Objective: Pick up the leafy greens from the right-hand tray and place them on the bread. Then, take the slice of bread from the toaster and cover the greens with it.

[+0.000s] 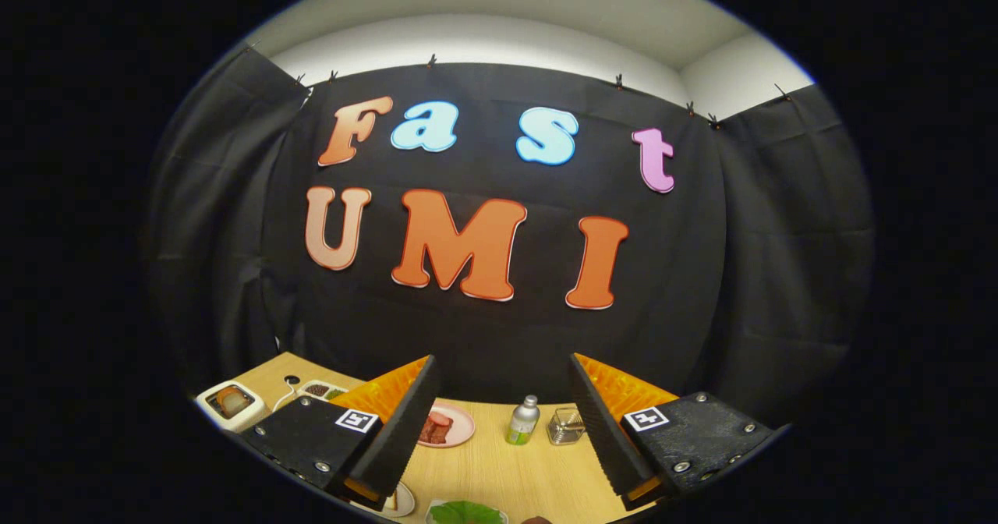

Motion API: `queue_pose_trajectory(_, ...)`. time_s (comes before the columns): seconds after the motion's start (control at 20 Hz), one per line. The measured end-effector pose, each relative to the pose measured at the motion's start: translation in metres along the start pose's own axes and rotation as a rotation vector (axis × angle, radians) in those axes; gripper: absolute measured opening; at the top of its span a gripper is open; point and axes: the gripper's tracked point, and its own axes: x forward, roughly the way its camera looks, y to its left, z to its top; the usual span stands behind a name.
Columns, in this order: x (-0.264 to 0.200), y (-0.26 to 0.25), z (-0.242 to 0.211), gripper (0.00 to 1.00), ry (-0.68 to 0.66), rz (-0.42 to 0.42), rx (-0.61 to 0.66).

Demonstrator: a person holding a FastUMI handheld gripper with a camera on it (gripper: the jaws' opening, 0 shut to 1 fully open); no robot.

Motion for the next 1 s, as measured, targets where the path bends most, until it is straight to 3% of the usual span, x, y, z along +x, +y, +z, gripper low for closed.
queue_pose_trajectory(0.4, 0.012, 0.019, -0.147, 0.99, 0.355, 0.063, -0.057)
queue_pose_trajectory(0.7, -0.004, 0.034, -0.221, 0.99, 0.566, 0.129, -0.05)
queue_pose_trajectory(1.0, -0.022, 0.058, -0.307, 0.97, 0.829, 0.198, 0.044)
